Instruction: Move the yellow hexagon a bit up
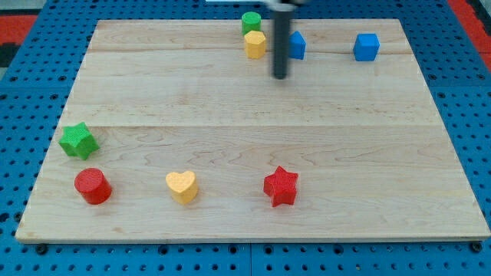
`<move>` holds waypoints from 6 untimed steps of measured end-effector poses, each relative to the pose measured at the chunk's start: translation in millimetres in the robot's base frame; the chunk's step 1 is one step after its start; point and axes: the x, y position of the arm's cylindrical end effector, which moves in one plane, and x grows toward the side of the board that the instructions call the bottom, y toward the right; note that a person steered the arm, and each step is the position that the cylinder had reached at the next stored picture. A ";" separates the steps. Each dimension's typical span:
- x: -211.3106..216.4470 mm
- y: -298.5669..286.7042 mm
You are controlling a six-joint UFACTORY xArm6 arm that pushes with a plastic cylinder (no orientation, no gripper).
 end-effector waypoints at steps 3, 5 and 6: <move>-77.5 104.9; -12.2 71.6; 9.8 -7.1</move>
